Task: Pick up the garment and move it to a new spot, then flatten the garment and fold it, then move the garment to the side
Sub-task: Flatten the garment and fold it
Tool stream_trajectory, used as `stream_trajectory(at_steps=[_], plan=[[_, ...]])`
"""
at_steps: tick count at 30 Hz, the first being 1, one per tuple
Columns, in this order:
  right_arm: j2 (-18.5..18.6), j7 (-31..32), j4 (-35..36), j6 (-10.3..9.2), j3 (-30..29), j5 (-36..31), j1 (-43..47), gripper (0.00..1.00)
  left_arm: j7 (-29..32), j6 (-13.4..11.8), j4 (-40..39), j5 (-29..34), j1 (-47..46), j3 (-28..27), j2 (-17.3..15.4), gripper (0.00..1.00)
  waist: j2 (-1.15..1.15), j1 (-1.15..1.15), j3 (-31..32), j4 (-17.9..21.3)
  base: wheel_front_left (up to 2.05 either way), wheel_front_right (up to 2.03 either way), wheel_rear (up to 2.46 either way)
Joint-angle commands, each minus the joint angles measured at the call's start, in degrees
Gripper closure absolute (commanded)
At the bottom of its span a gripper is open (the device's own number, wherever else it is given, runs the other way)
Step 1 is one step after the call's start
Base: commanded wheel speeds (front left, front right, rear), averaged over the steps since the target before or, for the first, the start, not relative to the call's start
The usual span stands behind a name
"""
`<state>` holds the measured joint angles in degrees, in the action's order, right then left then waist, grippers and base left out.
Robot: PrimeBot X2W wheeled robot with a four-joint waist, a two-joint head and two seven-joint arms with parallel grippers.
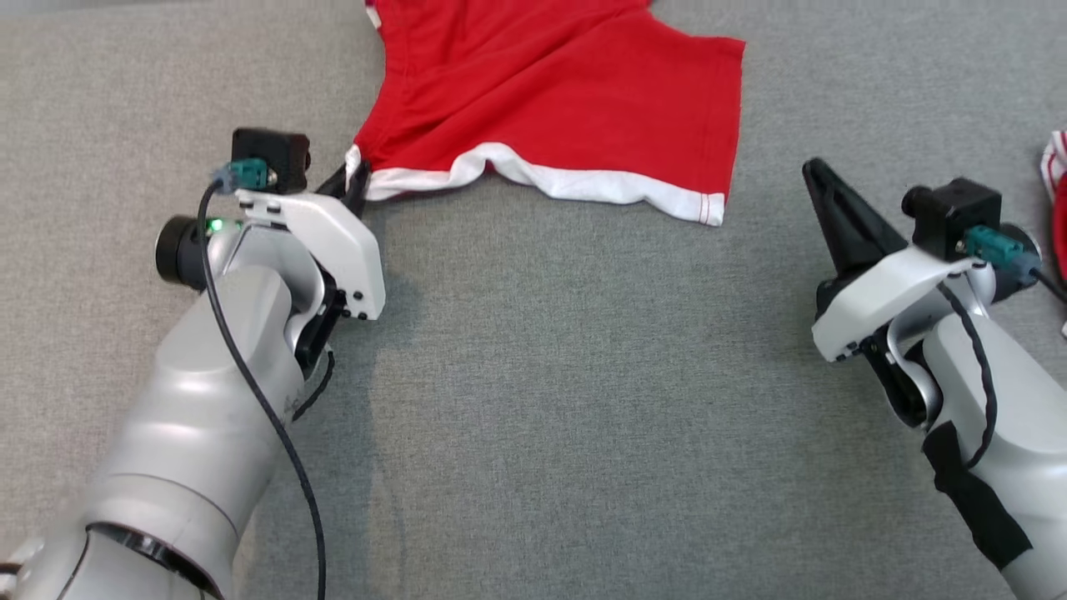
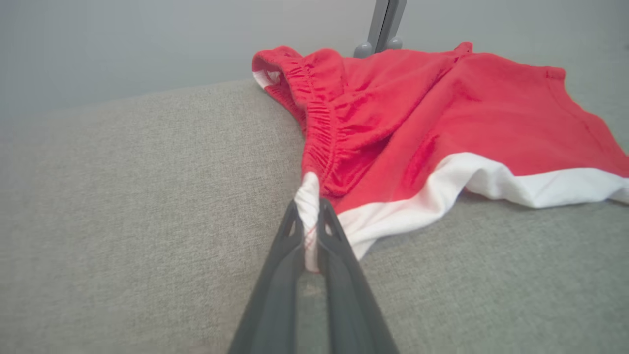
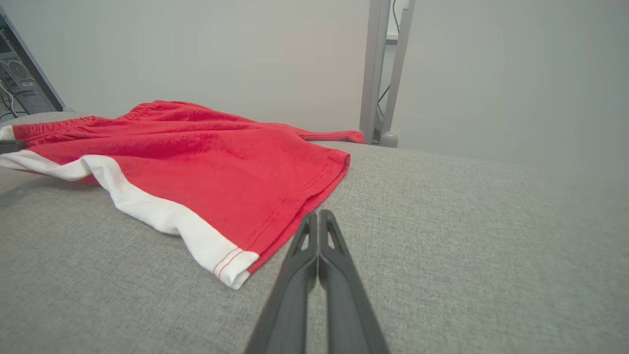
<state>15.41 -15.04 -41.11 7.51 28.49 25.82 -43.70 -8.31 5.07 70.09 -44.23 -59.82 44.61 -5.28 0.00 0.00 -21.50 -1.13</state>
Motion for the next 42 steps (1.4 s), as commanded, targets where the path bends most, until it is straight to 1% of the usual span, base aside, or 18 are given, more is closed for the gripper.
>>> stream_trajectory(at_steps=[1, 4, 7, 8, 10, 11, 12, 18, 26, 27, 28, 29, 30, 33, 36, 39, 42], plan=[[0.8, -0.2, 0.0, -0.05, 1.0, 1.2, 1.1, 1.00, -1.4, 0.4, 0.3, -0.6, 1.3, -0.5, -0.5, 1.00, 0.00, 0.00, 1.8, 0.5, 0.00, 0.00, 0.00], [1.5, -0.2, 0.3, -0.05, 2.0, 3.2, 2.5, 1.00, -2.1, 0.6, 0.7, -1.0, 3.4, -0.4, -0.5, 1.00, 0.00, 0.00, 3.1, 0.7, 0.00, 0.00, 0.00], [1.7, -0.2, 1.0, -0.05, 1.2, 5.4, 3.2, 1.00, -2.4, 0.8, 0.7, -1.3, 4.2, -0.5, -0.3, 1.00, 0.00, 0.00, 3.8, 0.5, 0.00, 0.00, 0.00], [1.9, -0.2, 1.1, -0.05, 1.0, 5.9, 3.7, 0.87, -2.6, 0.9, 0.7, -1.6, 4.6, -0.6, -0.2, 1.00, 0.00, 0.00, 4.1, 0.4, 0.00, 0.00, 0.00], [2.2, -0.2, 1.5, -0.05, 0.3, 7.3, 4.5, 0.64, -3.0, 0.9, 0.7, -2.0, 5.6, -0.8, 0.1, 1.00, 0.00, 0.00, 4.8, 0.0, 0.00, 0.00, 0.00], [2.1, -0.2, 2.0, -0.05, -0.5, 8.0, 4.9, 0.10, -3.2, 1.0, 0.6, -2.3, 6.0, -0.9, 0.3, 1.00, 0.00, 0.00, 5.2, -0.2, 0.00, 0.00, 0.00], [1.7, -0.2, 2.3, -0.04, -1.1, 9.0, 5.7, 0.00, -3.4, 1.1, 0.5, -2.6, 6.3, -1.0, 0.5, 1.00, 0.00, 0.00, 5.5, -0.4, 0.00, 0.00, 0.00], [1.2, -0.2, 4.6, -0.04, -3.7, 10.7, 9.7, 0.00, -4.4, 1.4, 0.3, -3.7, 9.0, -1.2, 1.1, 1.00, 0.00, 0.00, 7.8, -1.1, 0.00, 0.00, 0.00], [0.2, -0.2, 8.4, -0.04, -9.3, 9.9, 15.2, 0.00, -5.7, 1.7, -0.1, -5.0, 12.5, -2.0, 1.1, 1.00, 0.00, 0.00, 9.9, -1.3, 0.00, 0.00, 0.00], [0.0, -0.2, 8.7, -0.04, -9.8, 9.6, 15.6, 0.00, -5.8, 1.4, 0.1, -5.2, 12.9, -2.1, 1.0, 1.00, 0.00, 0.00, 10.1, -1.3, 0.00, 0.00, 0.00], [-0.1, -0.2, 9.0, -0.04, -10.2, 9.5, 16.2, 0.00, -5.9, 1.0, 0.1, -5.0, 13.3, -2.0, 0.9, 0.78, 0.00, 0.00, 10.3, -1.3, 0.00, 0.00, 0.00], [-0.3, -0.2, 9.3, -0.04, -10.7, 9.4, 16.6, 0.00, -6.0, 0.6, 0.2, -4.8, 13.7, -1.9, 0.8, 0.07, 0.00, 0.00, 10.6, -1.2, 0.00, 0.00, 0.00], [-0.5, -0.2, 9.6, -0.04, -11.1, 9.4, 17.1, 0.00, -6.2, 0.3, 0.3, -4.9, 14.2, -2.1, 0.8, 0.00, 0.00, 0.00, 10.8, -1.2, 0.00, 0.00, 0.00], [-1.3, -0.2, 10.5, -0.04, -12.5, 9.2, 18.4, 0.00, -6.5, -0.3, 0.2, -5.4, 15.5, -2.9, 0.2, 0.00, 0.00, 0.00, 11.7, -1.2, 0.00, 0.00, 0.00], [-1.7, -0.2, 11.8, -0.04, -13.6, 8.8, 19.5, 0.00, -6.8, -2.0, -1.1, -4.3, 16.4, -3.4, -1.9, 0.00, 0.00, 0.00, 12.1, -1.4, 0.00, 0.00, 0.00], [-1.7, -0.2, 13.5, -0.04, -15.0, 7.9, 20.7, 0.00, -6.8, -4.3, -8.5, -3.0, 18.3, -7.1, -4.1, 0.00, 0.00, 0.00, 12.4, -1.9, 0.00, 0.00, 0.00], [-2.2, -0.2, 16.1, -0.04, -17.7, 7.2, 22.4, 0.00, -6.8, -6.7, -18.9, 0.1, 22.7, -12.7, -6.9, 0.00, 0.00, 0.00, 12.9, -2.5, 0.00, 0.00, 0.00]])
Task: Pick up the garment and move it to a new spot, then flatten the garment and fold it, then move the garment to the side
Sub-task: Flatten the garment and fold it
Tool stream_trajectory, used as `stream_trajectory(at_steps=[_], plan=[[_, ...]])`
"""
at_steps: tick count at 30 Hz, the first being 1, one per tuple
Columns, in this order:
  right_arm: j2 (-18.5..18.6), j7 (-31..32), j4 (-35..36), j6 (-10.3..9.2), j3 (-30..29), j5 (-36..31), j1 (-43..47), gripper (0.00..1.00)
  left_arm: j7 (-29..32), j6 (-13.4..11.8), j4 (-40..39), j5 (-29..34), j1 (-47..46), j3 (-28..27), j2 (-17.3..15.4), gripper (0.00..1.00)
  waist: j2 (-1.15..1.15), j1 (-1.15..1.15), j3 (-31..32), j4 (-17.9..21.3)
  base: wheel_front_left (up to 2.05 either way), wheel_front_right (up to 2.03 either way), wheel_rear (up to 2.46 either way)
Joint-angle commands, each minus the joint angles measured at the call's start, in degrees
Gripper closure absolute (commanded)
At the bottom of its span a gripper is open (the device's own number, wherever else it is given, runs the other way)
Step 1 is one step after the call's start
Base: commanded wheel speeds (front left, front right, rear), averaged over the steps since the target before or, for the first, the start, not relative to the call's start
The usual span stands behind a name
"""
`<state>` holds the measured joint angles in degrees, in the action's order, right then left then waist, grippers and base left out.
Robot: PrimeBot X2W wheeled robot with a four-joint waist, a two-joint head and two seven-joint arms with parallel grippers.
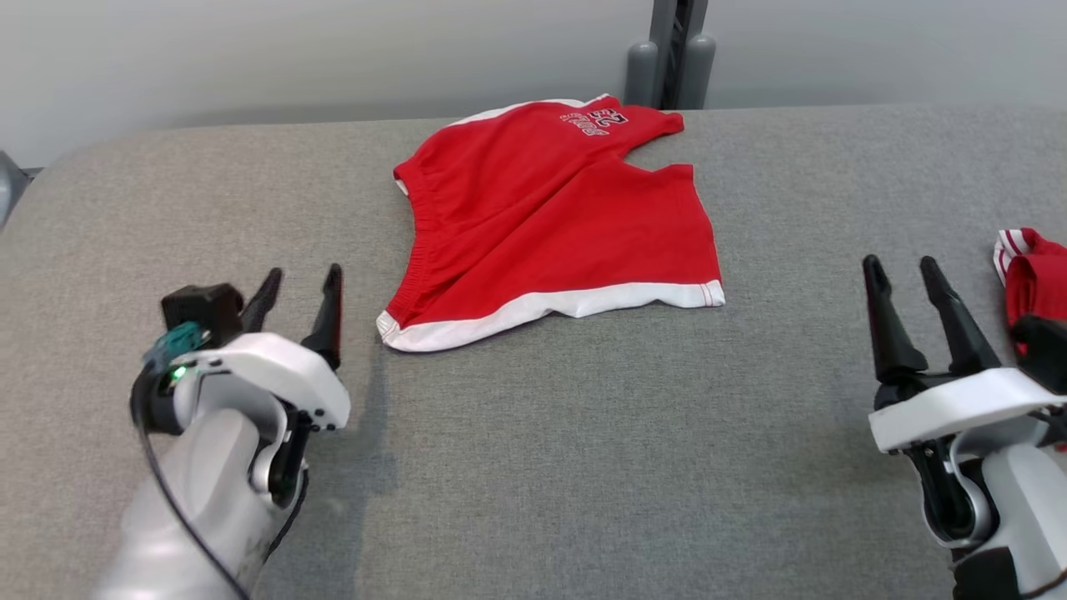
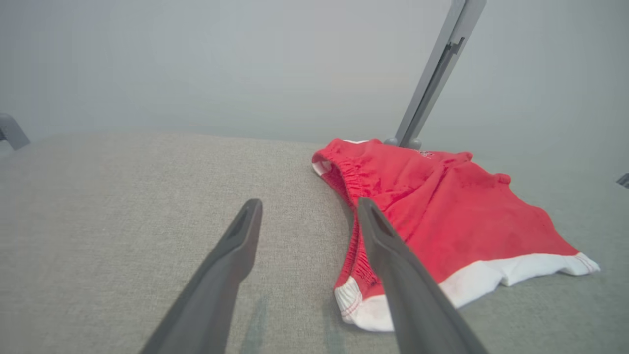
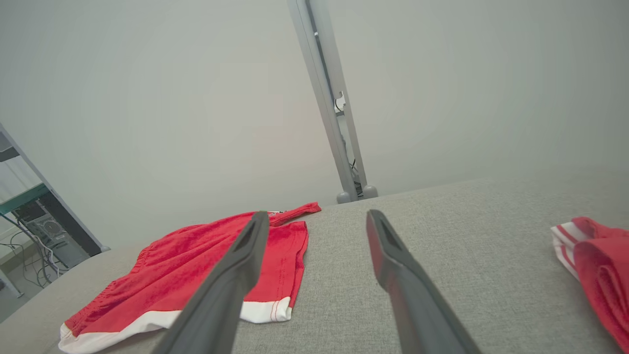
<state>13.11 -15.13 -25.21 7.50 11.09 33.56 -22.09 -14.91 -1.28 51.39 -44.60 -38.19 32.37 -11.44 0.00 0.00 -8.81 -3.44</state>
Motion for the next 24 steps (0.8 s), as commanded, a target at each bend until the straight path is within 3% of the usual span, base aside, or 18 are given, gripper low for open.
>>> stream_trajectory(at_steps=[1, 6, 12, 17, 24], plan=[[-0.2, -0.1, 1.0, -0.03, -1.2, -0.7, 1.5, 0.00, -0.3, -1.2, -3.9, 1.9, 3.0, -2.4, -1.3, 0.00, 0.00, 0.00, 0.4, -0.4, 0.00, 0.00, 0.00], [-1.4, -0.1, 4.9, -0.03, -4.5, -1.8, 5.4, 0.00, -0.2, -5.0, -20.8, 9.4, 14.7, -12.1, -1.0, 0.00, 0.00, 0.00, 1.0, -1.0, 0.00, 0.00, 0.00], [-2.5, -0.1, 6.1, -0.03, -5.7, -2.8, 7.4, 0.00, -0.2, -4.0, -29.6, 14.3, 24.0, -18.4, 3.0, 0.00, 0.00, 0.00, 0.5, -1.1, 0.00, 0.00, 0.00], [-3.0, -0.1, 5.5, -0.03, -4.3, -2.9, 5.4, 0.00, -0.2, -2.7, -29.3, 16.6, 24.3, -20.1, 4.6, 0.00, 0.00, 0.00, -1.2, -0.5, 0.00, 0.00, 0.00], [-3.3, -0.1, 5.2, -0.03, -1.6, -2.5, 2.9, 0.00, 0.6, -2.1, -22.6, 18.5, 19.3, -18.6, 5.3, 0.00, 0.00, 0.00, -4.2, 1.1, 0.00, 0.00, 0.00]])
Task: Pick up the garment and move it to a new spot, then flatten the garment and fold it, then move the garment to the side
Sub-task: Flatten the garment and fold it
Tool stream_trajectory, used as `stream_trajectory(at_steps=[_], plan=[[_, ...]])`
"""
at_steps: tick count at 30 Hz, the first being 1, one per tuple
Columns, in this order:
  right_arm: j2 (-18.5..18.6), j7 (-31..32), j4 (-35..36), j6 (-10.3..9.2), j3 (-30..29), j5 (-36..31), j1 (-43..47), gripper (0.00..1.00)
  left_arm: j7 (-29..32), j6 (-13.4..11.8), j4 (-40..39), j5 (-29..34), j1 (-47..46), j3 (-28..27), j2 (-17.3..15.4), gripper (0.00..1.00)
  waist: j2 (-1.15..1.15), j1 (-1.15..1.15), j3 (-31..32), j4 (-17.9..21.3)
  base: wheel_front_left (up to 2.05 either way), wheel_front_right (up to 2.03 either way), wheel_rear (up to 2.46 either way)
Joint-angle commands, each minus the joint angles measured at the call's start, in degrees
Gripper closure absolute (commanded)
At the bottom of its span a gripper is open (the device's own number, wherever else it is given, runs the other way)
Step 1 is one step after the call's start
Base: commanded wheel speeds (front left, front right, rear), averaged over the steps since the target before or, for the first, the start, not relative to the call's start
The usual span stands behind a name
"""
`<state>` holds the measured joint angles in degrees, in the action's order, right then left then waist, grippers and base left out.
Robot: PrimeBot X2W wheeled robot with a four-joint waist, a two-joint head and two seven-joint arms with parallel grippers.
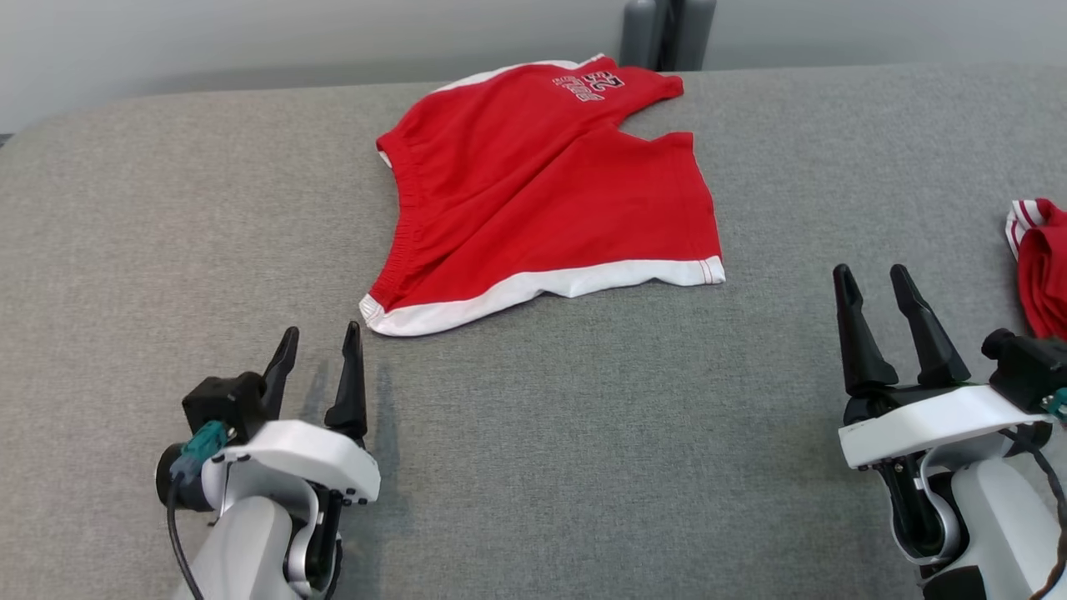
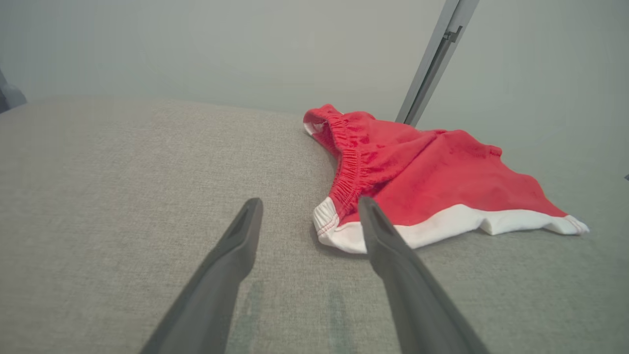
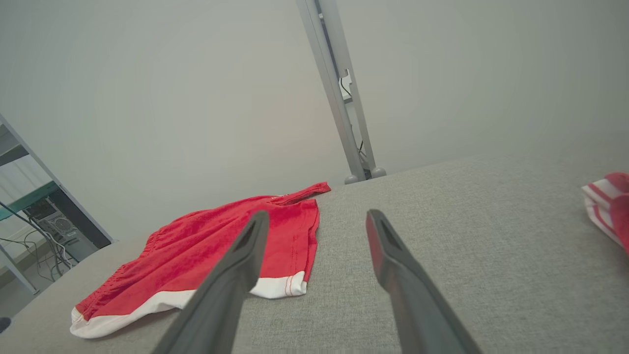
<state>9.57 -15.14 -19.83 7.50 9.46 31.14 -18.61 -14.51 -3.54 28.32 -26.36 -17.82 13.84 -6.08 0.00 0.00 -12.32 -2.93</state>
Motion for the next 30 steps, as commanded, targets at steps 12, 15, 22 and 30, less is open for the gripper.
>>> stream_trajectory(at_steps=[12, 15, 22, 30], plan=[[0.8, 0.0, -0.6, -0.03, 2.5, 0.1, -1.9, 0.00, 2.8, 1.3, 13.1, -2.2, -10.1, -0.2, 0.7, 0.00, 0.00, 0.00, -3.1, 3.0, 0.00, 0.00, 0.00], [0.7, 0.0, -0.6, -0.03, 2.9, 0.1, -2.2, 0.00, 3.2, 1.0, 16.0, -2.5, -11.8, 0.0, 0.9, 0.02, 0.00, 0.00, -3.4, 3.1, 0.00, 0.00, 0.00], [1.0, 0.0, -0.9, -0.03, 3.5, 0.4, -2.4, 0.00, 2.9, 1.6, 20.5, -4.0, -14.4, -0.1, 1.7, 0.71, 0.00, 0.00, -4.1, 2.9, 0.00, 0.00, 0.00], [1.4, 0.0, -1.2, -0.03, 4.0, 0.3, -3.3, 0.00, 1.3, 3.7, 23.0, -5.6, -16.5, 0.3, 2.4, 1.00, 0.00, 0.00, -5.4, 1.7, 0.00, 0.00, 0.00]])
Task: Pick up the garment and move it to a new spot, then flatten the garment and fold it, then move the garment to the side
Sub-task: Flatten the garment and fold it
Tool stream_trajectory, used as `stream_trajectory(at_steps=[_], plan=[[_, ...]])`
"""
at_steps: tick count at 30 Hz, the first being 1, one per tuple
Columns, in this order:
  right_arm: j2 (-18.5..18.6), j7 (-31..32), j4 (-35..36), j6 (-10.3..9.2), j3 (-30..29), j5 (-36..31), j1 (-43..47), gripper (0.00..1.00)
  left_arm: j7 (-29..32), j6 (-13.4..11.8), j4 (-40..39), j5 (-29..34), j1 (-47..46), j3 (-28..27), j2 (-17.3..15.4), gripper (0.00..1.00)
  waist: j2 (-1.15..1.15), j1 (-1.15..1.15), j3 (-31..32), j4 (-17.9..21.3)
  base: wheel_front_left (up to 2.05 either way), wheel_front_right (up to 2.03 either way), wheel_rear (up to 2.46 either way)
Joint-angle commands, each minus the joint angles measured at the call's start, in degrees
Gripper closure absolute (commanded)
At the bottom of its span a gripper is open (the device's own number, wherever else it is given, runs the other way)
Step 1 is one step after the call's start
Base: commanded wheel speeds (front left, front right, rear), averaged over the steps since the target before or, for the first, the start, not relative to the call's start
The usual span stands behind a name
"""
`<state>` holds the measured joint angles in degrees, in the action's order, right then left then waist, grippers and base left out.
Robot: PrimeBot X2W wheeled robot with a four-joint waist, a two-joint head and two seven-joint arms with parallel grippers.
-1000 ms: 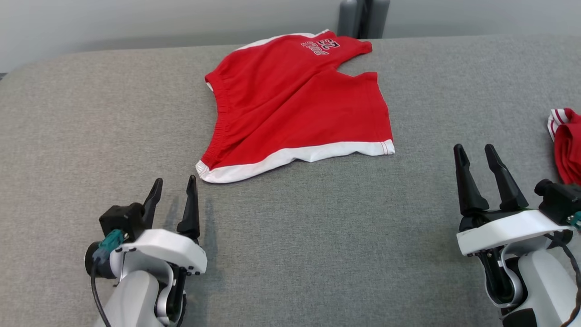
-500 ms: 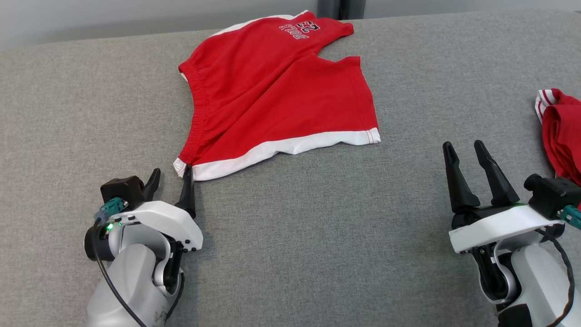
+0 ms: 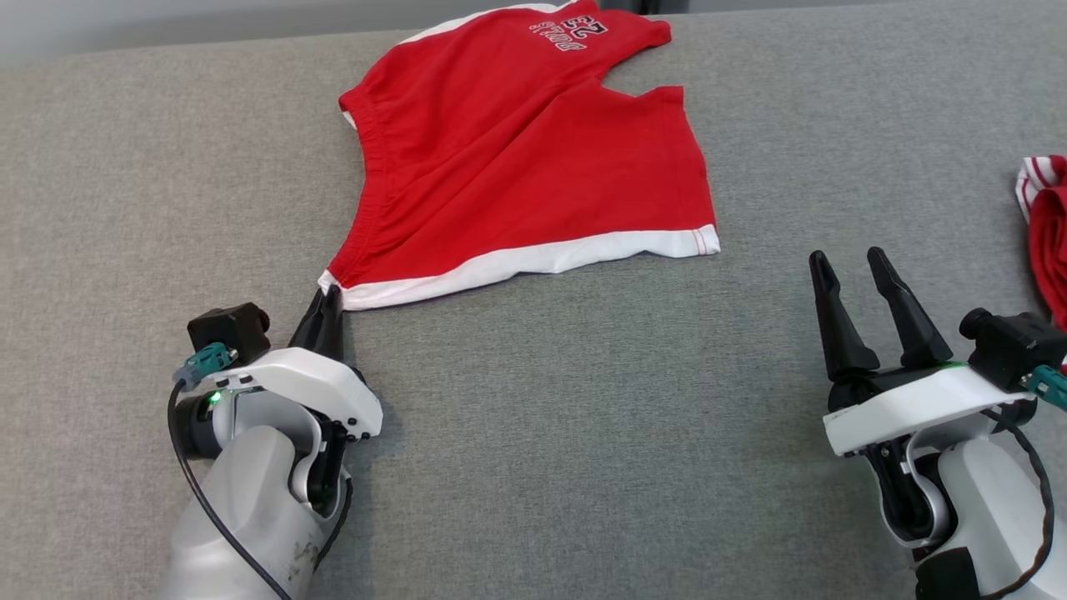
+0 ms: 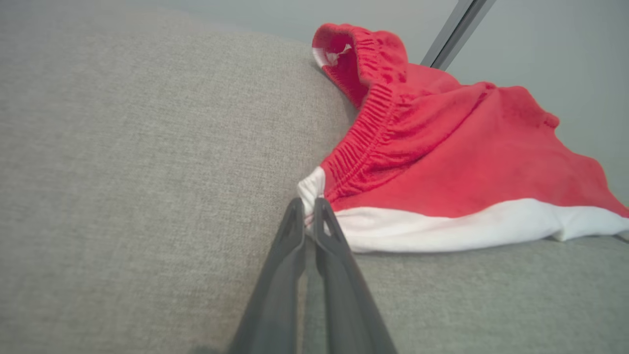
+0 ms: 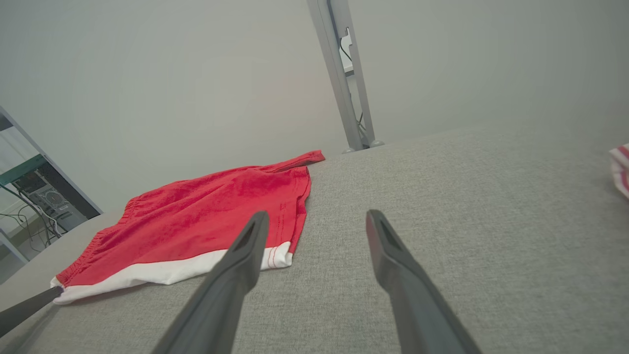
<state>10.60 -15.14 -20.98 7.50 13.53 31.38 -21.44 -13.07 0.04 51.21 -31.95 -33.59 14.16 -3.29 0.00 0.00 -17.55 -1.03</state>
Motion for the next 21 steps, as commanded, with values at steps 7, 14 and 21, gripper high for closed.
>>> stream_trajectory(at_steps=[7, 14, 21], plan=[[0.3, 0.6, -3.0, -0.03, 0.2, 1.8, -2.4, 0.00, -1.8, 1.4, -1.9, -1.2, -1.0, 0.6, 0.0, 1.00, 0.00, 0.00, -0.7, -2.8, 0.00, 0.00, 0.00], [-1.5, 5.2, -11.4, -0.03, -0.7, 5.5, -6.8, 0.00, -2.1, 0.9, -7.2, -3.5, 0.5, 4.4, 0.2, 1.00, 0.00, 0.00, -1.0, -6.1, 0.00, 0.00, 0.00], [-2.6, 7.7, -19.6, -0.01, 1.7, 6.0, -11.3, 0.00, -2.1, -1.3, -11.7, -5.7, 2.0, 9.6, 0.2, 1.00, 0.00, 0.00, -1.7, -7.9, 0.00, 0.00, 0.00]])
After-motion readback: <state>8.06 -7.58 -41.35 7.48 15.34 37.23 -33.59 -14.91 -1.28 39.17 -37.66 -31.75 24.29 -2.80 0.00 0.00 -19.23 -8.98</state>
